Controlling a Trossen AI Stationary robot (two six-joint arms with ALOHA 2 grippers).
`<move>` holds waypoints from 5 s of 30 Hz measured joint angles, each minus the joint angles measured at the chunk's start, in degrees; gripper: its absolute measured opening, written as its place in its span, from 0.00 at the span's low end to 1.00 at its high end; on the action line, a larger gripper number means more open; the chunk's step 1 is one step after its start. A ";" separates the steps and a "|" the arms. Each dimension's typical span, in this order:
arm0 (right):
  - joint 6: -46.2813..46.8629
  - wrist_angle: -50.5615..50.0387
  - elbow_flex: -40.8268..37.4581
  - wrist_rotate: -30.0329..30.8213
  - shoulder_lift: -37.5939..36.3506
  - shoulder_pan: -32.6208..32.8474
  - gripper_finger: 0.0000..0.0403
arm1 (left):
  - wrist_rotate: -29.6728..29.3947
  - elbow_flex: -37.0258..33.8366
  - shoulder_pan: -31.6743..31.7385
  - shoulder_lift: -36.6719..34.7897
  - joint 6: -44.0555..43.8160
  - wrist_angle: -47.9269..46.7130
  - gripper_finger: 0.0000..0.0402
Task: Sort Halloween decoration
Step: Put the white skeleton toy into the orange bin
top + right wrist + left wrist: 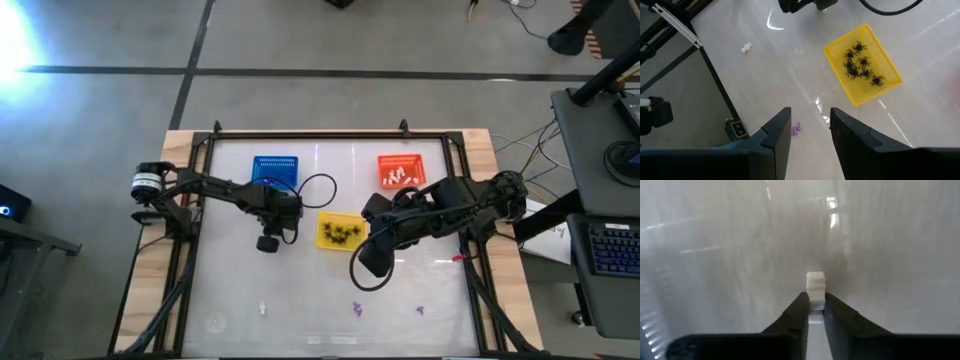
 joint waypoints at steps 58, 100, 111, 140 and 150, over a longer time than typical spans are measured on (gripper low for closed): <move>-12.59 -0.02 0.00 25.54 0.26 -6.79 0.16 | 18.41 22.82 22.68 -4.76 12.20 8.97 0.00; -45.92 28.52 -39.59 9.84 -6.86 -43.49 0.16 | 23.92 22.82 29.18 -4.81 10.85 11.33 0.00; -57.54 60.80 -57.08 -11.13 -14.91 -46.05 0.16 | 26.19 22.80 29.16 -5.05 10.51 11.39 0.00; -52.46 75.12 -58.23 -26.43 -13.95 -43.88 0.31 | 33.11 22.80 29.16 -5.77 11.62 11.30 0.00; -53.56 75.88 -58.23 -27.12 -13.55 -43.52 0.28 | 35.43 22.77 29.18 -5.77 11.76 11.20 0.00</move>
